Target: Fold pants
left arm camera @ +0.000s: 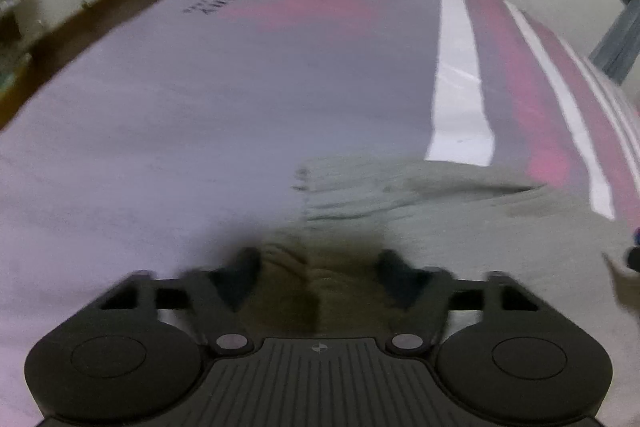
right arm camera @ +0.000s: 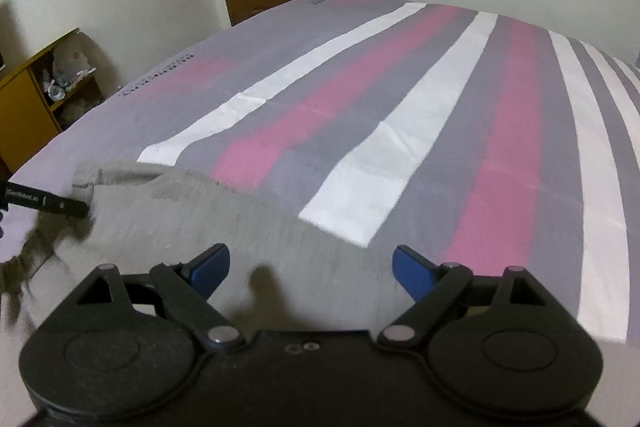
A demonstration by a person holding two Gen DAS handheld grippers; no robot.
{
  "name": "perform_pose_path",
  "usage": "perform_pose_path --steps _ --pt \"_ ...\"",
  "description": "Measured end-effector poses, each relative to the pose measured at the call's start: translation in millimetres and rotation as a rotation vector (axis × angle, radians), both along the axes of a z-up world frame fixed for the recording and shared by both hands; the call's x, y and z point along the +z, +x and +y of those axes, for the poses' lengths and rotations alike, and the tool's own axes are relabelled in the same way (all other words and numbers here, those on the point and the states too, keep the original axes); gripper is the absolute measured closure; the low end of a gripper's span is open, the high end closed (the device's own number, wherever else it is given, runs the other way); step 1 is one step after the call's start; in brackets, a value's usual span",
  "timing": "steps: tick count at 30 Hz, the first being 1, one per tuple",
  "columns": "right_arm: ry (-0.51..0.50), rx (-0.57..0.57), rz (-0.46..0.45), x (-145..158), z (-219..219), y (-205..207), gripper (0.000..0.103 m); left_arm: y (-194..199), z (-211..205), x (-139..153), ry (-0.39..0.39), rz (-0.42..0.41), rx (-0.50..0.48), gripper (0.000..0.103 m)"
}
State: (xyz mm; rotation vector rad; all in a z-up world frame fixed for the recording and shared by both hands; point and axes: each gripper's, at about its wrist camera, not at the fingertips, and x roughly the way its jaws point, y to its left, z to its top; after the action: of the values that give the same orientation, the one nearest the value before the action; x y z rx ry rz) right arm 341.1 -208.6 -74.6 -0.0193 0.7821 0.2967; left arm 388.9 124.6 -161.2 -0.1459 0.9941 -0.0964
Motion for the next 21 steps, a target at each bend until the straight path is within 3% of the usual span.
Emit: perform_pose_path --steps 3,5,6,7,8,12,15,21 --pt "-0.026 0.024 0.018 -1 4 13 0.018 -4 -7 2 0.027 -0.015 -0.028 0.049" --pt "-0.031 0.042 0.033 -3 7 20 0.027 -7 -4 5 0.016 -0.025 -0.021 0.064" --pt "-0.028 0.054 0.048 -4 9 24 0.043 -8 -3 8 0.018 -0.029 -0.023 0.066" --pt "-0.031 0.071 0.067 -5 11 28 0.065 -11 -4 10 0.025 -0.034 -0.028 0.071" --pt "-0.051 0.087 0.088 -8 15 31 0.071 -11 -6 12 0.031 -0.040 -0.034 0.075" --pt "-0.082 0.150 0.114 -14 23 32 0.074 -16 -5 21 0.066 -0.056 -0.051 0.081" --pt "-0.086 0.167 0.108 -11 22 24 0.093 -22 -6 28 0.089 -0.074 -0.054 0.084" --pt "-0.042 0.216 -0.031 32 18 -51 0.096 -56 2 56 0.064 -0.143 -0.050 0.087"
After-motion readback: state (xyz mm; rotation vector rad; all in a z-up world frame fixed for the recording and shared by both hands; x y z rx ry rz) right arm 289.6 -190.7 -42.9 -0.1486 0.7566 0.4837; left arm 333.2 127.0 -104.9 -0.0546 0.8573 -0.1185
